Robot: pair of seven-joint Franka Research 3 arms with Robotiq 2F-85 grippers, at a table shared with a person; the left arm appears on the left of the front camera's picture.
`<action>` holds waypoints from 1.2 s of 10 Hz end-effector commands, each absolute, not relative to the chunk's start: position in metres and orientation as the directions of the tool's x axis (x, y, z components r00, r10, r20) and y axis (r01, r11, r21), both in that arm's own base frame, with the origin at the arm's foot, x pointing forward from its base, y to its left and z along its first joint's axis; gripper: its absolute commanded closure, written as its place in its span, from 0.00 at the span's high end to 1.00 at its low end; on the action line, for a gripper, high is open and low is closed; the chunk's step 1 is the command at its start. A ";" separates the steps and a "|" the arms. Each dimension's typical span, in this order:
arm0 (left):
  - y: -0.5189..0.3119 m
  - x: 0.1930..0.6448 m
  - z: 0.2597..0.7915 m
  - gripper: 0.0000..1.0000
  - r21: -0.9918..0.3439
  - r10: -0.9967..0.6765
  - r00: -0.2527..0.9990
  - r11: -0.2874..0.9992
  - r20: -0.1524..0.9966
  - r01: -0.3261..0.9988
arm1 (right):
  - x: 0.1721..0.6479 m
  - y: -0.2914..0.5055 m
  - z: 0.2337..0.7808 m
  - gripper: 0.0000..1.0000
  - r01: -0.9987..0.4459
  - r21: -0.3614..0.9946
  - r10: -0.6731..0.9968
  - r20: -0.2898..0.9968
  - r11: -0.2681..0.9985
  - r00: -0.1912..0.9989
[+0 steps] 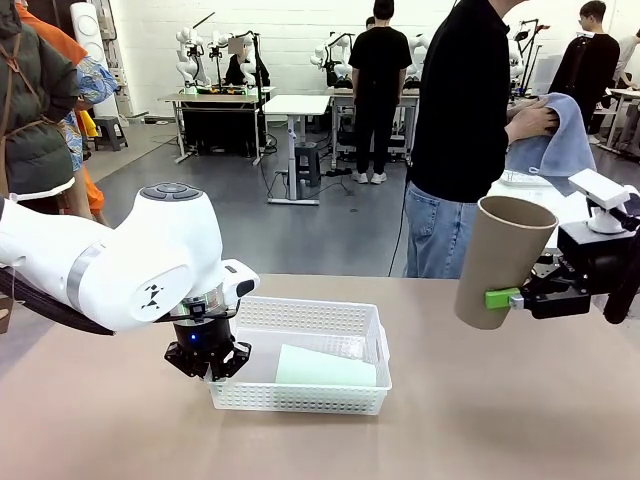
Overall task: Clean and organize the cups into the basket.
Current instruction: Pick up the Reusable plastic cup from the right side of the table and stack it inside the Organizing basket in the center of the table.
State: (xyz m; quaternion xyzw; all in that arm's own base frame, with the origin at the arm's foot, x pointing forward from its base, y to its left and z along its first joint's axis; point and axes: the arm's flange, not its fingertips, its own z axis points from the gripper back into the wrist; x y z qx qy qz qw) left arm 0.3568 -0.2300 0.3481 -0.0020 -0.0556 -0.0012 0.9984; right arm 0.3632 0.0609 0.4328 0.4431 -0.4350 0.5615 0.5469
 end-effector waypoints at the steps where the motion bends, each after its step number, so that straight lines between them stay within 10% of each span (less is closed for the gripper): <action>1: -0.231 0.356 0.347 0.00 0.004 -0.010 0.992 1.000 0.124 0.010 | 0.370 0.058 0.419 0.00 -0.999 -0.003 0.219 0.976 -0.049 -0.014; 4: -0.231 0.356 0.347 0.00 0.004 -0.010 0.992 1.000 0.124 0.010 | 0.370 0.058 0.419 0.00 -0.999 -0.003 0.219 0.976 -0.049 -0.014; 5: -0.231 0.356 0.347 0.00 0.004 -0.010 0.992 1.000 0.124 0.010 | 0.368 0.060 0.416 0.81 -0.999 0.012 0.224 0.975 -0.032 0.005; 12: -0.231 0.356 0.347 0.00 0.004 -0.010 0.992 1.000 0.124 0.010 | 0.447 0.229 0.471 0.81 -0.980 0.191 0.675 0.732 -0.065 0.098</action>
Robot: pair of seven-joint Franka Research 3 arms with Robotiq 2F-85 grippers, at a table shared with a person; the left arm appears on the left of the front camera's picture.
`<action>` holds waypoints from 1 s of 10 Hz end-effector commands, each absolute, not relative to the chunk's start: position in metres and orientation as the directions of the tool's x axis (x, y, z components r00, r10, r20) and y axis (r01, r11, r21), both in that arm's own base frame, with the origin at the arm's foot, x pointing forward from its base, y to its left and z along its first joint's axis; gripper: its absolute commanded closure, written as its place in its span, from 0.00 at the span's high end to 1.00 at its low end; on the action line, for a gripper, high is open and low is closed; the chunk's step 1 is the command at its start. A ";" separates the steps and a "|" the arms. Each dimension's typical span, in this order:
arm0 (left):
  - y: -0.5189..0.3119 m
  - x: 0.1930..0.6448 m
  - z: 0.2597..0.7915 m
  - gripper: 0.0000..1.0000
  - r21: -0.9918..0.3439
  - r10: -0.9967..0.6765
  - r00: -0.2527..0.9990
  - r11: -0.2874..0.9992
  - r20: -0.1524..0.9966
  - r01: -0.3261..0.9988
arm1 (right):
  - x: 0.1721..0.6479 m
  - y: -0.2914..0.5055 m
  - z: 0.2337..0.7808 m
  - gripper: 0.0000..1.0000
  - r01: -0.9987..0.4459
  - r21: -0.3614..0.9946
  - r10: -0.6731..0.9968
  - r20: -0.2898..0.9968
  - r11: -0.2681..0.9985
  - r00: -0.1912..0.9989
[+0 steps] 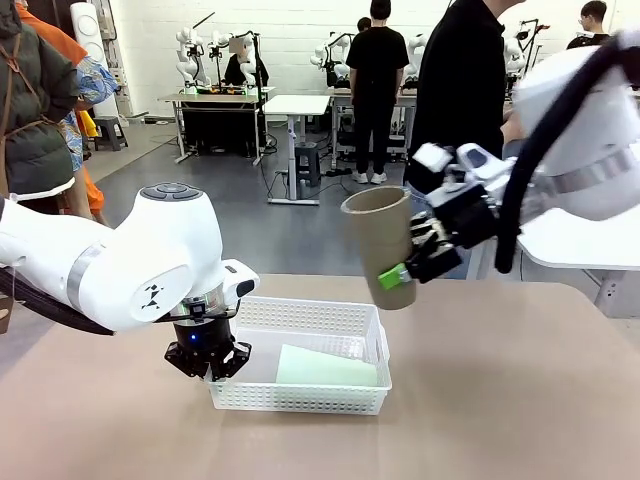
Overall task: Clean and organize the cups into the basket.
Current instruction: Pick up the Reusable plastic cup from the right side of the table and stack it inside the Organizing basket in the center of the table.
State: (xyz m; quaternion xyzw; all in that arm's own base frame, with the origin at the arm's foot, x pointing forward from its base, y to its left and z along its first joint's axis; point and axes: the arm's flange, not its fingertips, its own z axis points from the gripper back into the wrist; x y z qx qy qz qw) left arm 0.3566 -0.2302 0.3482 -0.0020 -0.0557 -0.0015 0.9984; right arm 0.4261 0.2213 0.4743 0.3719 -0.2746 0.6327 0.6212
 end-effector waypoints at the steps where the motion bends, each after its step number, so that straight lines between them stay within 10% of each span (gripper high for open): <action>1: -0.231 0.356 0.347 0.00 0.004 -0.010 0.992 1.000 0.124 0.010 | 0.453 0.251 0.464 0.81 -0.973 0.228 0.746 0.654 -0.037 0.125; 10: -0.231 0.356 0.347 0.00 0.004 -0.010 0.992 1.000 0.124 0.010 | 0.480 0.323 0.421 0.81 -0.972 0.236 0.928 0.364 -0.009 0.080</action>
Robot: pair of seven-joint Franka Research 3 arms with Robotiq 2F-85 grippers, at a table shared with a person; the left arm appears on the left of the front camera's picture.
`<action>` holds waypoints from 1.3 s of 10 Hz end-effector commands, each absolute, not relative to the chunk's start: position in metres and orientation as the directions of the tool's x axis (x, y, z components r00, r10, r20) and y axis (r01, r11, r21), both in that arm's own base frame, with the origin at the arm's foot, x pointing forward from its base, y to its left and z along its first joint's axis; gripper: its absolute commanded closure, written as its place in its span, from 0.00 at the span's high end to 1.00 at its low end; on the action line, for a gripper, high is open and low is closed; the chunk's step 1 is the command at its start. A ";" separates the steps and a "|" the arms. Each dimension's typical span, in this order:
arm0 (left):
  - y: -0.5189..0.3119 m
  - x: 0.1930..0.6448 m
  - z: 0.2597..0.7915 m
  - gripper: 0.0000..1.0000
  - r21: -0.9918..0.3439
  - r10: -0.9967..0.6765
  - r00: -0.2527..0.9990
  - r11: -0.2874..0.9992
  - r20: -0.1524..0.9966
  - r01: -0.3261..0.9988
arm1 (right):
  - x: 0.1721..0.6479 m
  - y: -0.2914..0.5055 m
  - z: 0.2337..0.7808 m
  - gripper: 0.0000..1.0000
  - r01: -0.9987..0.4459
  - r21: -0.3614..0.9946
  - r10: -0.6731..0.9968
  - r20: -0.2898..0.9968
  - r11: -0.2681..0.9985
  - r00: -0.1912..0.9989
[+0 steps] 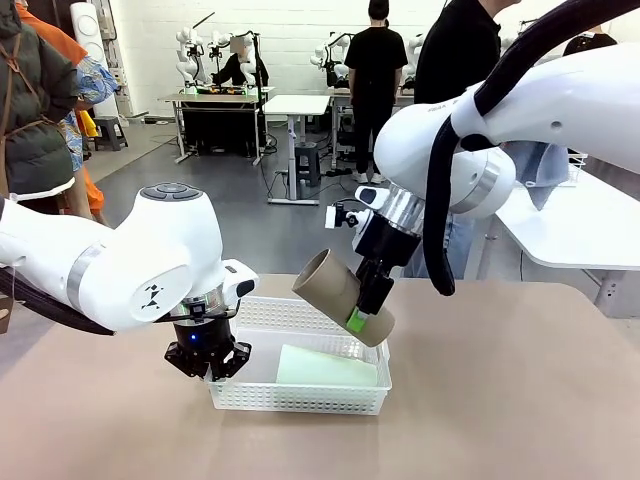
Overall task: Clean and organize the cups into the basket.
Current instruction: Pick up the Reusable plastic cup from the right side of the table and stack it inside the Organizing basket in the center of the table.
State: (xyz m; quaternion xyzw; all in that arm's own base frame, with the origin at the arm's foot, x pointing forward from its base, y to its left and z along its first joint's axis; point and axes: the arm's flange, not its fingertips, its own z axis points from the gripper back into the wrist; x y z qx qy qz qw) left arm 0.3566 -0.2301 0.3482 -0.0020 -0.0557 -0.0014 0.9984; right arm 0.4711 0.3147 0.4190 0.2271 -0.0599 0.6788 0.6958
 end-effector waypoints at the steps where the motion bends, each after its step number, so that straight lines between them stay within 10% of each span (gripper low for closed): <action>1: -0.231 0.356 0.347 0.00 0.004 -0.010 0.992 1.000 0.124 0.010 | 0.484 0.329 0.416 0.81 -0.973 0.227 0.932 0.358 -0.033 0.052; 13: -0.231 0.356 0.347 0.00 0.004 -0.010 0.992 1.000 0.124 0.010 | 0.517 0.341 0.349 0.81 -0.947 0.249 0.931 0.349 -0.205 -0.110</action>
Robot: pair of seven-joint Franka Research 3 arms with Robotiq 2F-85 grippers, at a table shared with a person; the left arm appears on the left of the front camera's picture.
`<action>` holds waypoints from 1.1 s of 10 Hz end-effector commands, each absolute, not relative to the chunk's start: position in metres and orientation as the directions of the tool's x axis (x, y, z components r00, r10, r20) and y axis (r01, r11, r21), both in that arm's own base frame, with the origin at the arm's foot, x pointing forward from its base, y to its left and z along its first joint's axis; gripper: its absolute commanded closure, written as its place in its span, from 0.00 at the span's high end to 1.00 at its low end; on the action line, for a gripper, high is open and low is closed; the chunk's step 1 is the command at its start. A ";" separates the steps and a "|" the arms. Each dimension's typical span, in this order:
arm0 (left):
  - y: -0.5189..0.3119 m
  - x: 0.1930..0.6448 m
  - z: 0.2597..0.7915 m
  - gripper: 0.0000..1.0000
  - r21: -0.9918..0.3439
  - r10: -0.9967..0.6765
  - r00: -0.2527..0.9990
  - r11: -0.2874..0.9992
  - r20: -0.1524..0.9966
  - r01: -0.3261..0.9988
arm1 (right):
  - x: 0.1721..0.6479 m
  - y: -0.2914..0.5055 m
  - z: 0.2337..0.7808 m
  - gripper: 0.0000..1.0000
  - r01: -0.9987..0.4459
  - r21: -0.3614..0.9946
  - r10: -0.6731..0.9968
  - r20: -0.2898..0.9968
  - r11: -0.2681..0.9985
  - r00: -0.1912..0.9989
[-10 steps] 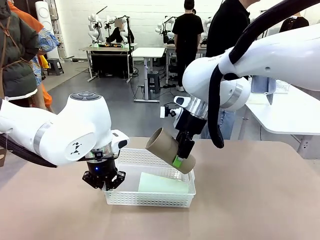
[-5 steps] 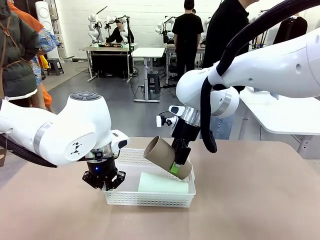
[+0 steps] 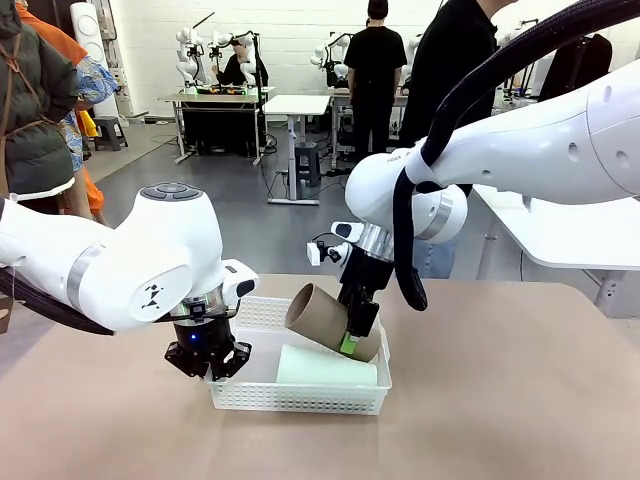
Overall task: Clean and organize the cups into the basket.
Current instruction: Pick up the Reusable plastic cup from the right side of the table and stack it inside the Organizing basket in the center of the table.
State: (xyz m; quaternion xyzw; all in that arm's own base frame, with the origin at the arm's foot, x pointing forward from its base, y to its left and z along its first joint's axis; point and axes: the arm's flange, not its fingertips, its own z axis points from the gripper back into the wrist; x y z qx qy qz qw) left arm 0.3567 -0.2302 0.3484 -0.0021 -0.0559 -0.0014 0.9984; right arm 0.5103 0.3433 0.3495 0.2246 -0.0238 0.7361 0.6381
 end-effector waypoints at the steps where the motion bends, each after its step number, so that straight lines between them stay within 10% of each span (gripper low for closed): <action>1: -0.231 0.356 0.347 0.00 0.004 -0.010 0.992 1.000 0.124 0.010 | 0.518 0.341 0.347 0.97 -0.946 0.249 0.927 0.358 -0.209 -0.111; 6: -0.231 0.356 0.347 0.00 0.004 -0.010 0.992 1.000 0.124 0.010 | 0.503 0.336 0.361 1.00 -0.940 0.229 0.898 0.417 -0.255 -0.142; 11: -0.231 0.356 0.347 0.00 0.004 -0.010 0.992 1.000 0.124 0.010 | 0.428 0.214 0.427 1.00 -0.943 0.069 0.634 0.756 -0.324 -0.163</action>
